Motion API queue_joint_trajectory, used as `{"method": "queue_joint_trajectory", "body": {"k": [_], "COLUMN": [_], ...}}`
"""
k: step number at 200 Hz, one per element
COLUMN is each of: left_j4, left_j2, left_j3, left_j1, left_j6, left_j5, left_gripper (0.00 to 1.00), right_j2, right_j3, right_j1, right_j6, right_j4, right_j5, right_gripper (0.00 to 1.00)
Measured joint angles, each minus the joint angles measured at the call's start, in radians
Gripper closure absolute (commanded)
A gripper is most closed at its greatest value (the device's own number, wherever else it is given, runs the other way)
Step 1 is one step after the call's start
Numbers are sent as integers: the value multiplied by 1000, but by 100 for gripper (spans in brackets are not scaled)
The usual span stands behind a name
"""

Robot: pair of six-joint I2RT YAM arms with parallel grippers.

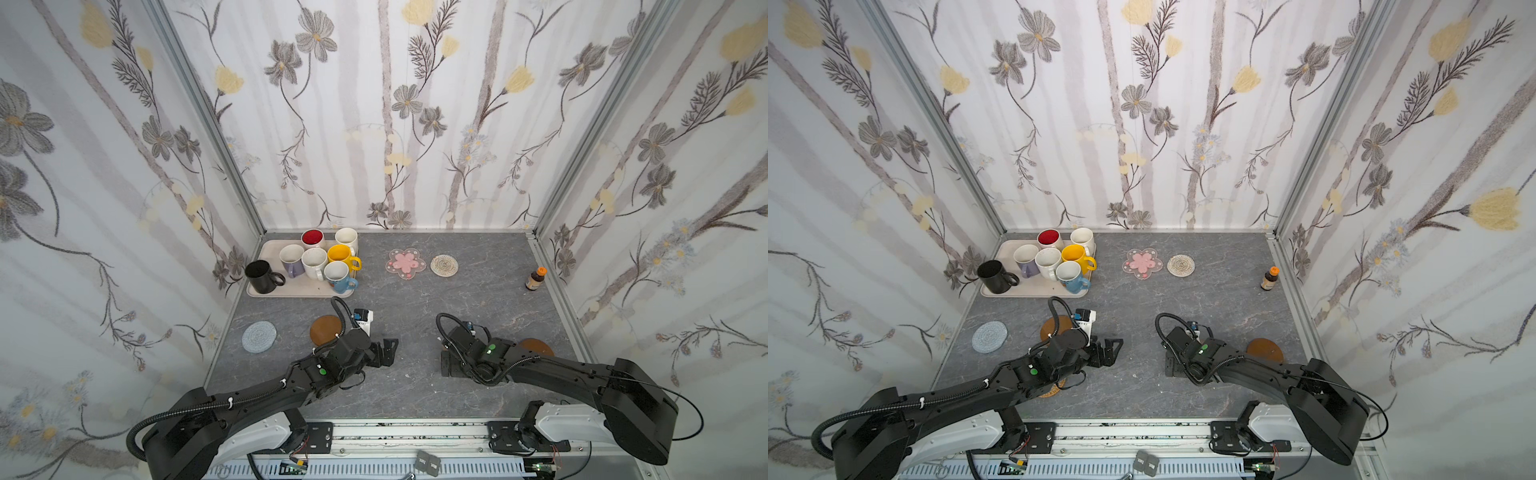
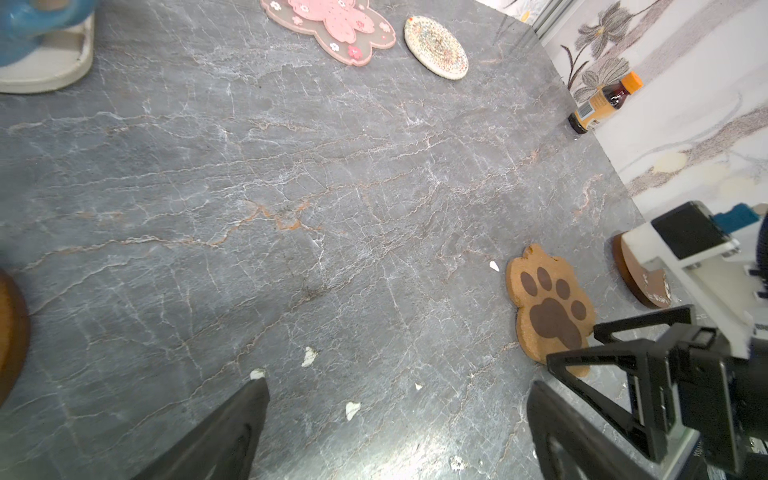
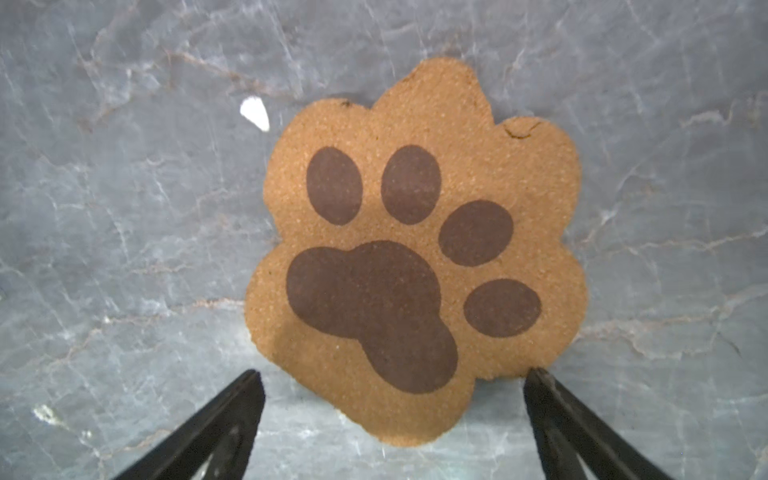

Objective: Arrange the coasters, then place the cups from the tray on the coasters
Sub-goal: 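Lower the right gripper onto the paw-print coaster's edge and close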

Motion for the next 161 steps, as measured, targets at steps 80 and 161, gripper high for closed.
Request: {"method": "queue_joint_trajectory", "body": {"k": [80, 161], "left_j4": [-105, -148], "left_j2": [-136, -151], "left_j3": [-5, 8], "left_j1": [2, 3], "left_j6": [-10, -9], "left_j5": [-12, -22], "left_gripper": [0, 0], "right_j2": [67, -119], "right_j3": [53, -58], "right_j1": [-35, 20], "right_j6": [-90, -79], "right_j4": [66, 60], "right_j5": [23, 25], "right_gripper": [0, 2]}}
